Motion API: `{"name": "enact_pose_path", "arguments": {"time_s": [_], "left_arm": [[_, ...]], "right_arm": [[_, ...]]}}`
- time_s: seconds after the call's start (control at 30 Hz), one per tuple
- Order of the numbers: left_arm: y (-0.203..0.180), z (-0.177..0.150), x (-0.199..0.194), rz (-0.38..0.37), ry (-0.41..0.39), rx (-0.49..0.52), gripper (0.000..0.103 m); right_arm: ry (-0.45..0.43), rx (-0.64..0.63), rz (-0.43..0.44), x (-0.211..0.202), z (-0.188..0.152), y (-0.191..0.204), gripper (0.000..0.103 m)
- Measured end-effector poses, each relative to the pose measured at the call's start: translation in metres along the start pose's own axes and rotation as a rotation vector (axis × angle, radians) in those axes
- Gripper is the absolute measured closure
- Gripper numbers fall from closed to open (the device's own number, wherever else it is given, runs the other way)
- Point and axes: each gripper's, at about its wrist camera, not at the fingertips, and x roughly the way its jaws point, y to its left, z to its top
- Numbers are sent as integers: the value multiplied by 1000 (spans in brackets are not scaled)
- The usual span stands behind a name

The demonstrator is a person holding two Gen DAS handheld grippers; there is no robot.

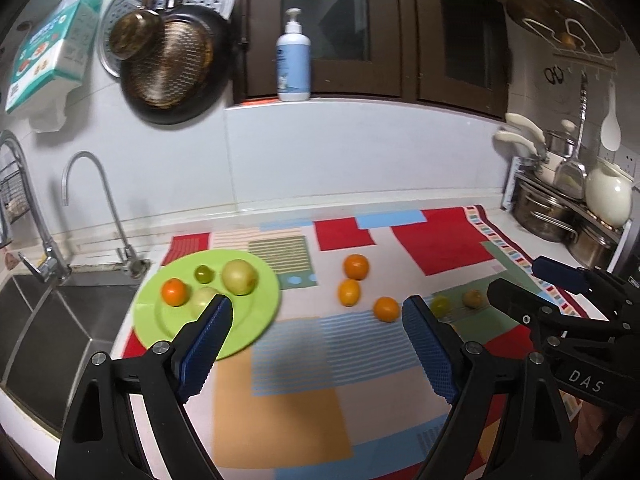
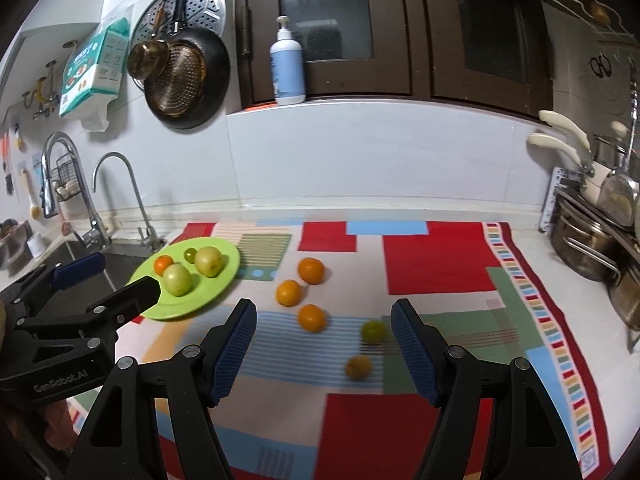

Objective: Organize fruits
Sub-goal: 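Withdraw both tools from the plate toward the remaining fruits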

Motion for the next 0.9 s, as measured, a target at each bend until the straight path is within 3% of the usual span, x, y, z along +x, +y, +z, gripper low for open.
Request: {"name": "enact_pose_path", "arguments": {"time_s": [0.43,0.9], "left_arm": [[-54,-9,33,-57,57,26,16],[-99,-20,74,-119,129,131,18]], "right_arm": [[49,-46,-27,11,-10,-49,33],[126,-96,-16,49,-22,-84,33]]}}
